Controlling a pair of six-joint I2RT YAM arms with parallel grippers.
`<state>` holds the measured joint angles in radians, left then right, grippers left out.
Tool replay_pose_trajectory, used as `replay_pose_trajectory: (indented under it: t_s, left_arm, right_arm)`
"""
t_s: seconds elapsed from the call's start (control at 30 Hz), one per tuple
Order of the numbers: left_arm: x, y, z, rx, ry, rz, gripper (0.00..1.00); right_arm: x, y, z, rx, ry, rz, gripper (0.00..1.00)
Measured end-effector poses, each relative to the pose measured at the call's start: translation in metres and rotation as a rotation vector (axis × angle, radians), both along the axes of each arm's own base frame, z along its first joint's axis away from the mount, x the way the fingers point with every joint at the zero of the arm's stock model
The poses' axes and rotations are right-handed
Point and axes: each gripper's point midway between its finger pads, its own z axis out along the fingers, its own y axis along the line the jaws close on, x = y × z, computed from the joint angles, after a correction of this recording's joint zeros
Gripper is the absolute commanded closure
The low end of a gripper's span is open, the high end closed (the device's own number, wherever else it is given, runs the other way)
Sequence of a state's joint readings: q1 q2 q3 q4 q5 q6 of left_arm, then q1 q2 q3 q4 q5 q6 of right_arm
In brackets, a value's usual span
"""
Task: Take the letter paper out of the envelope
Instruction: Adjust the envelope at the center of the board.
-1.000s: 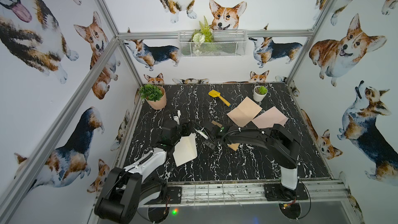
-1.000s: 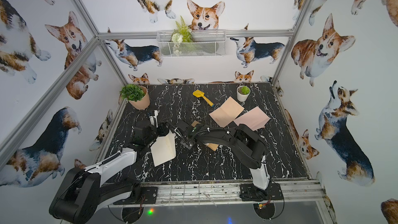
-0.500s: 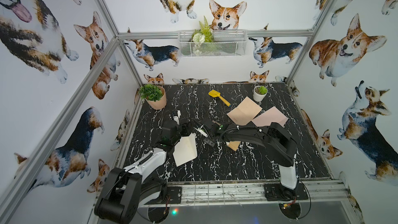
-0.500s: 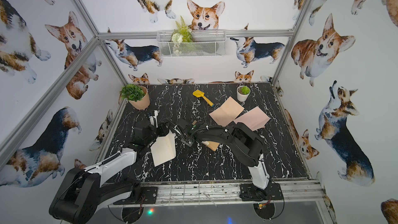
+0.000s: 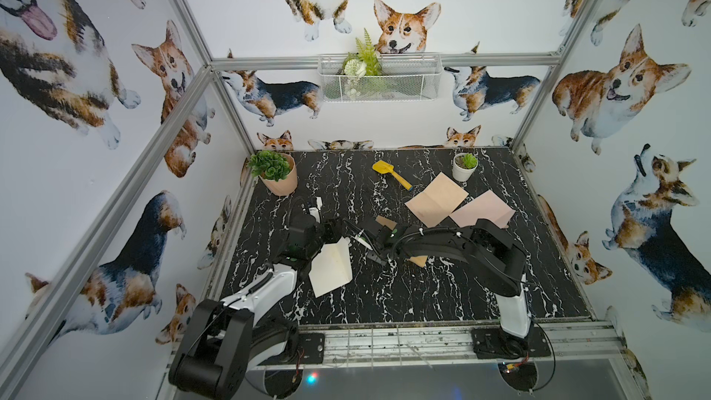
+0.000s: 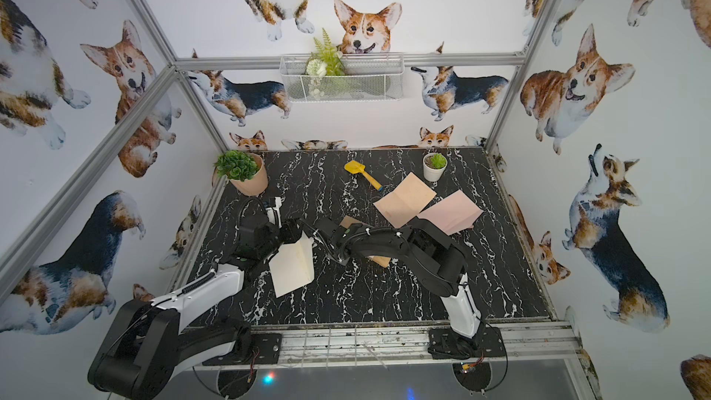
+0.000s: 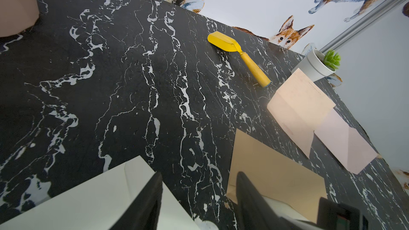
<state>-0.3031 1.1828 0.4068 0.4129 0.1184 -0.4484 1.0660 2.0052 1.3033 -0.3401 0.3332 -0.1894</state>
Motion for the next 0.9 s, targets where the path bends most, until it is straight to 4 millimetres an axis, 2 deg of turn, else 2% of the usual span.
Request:
replay_pose_trajectory:
  t_s: [0.27, 0.57, 0.7, 0.8, 0.83, 0.9]
  left_arm:
    - [0.000, 0.000, -0.001, 0.001, 0.004, 0.001, 0.44]
    - [0.000, 0.001, -0.002, 0.000, 0.006, 0.002, 0.44]
    - [0.000, 0.002, -0.002, -0.001, 0.007, 0.004, 0.44]
    - [0.000, 0.002, -0.002, -0.003, 0.008, 0.006, 0.44]
    - [0.000, 0.002, -0.002, -0.003, 0.008, 0.006, 0.44]
    - [0.000, 0.002, -0.002, -0.004, 0.009, 0.003, 0.44]
  right_arm:
    - [-0.012, 0.007, 0.011, 0.004, -0.111, 0.109, 1.00]
    - [-0.043, 0.018, 0.028, 0.027, -0.299, 0.351, 1.00]
    - [-0.052, 0.019, 0.030, 0.022, -0.339, 0.419, 1.00]
    - [-0.066, 0.015, 0.024, 0.020, -0.334, 0.462, 1.00]
    - [-0.068, 0.012, 0.022, 0.018, -0.332, 0.466, 0.92]
    - [-0.075, 0.005, 0.017, 0.008, -0.325, 0.476, 0.54]
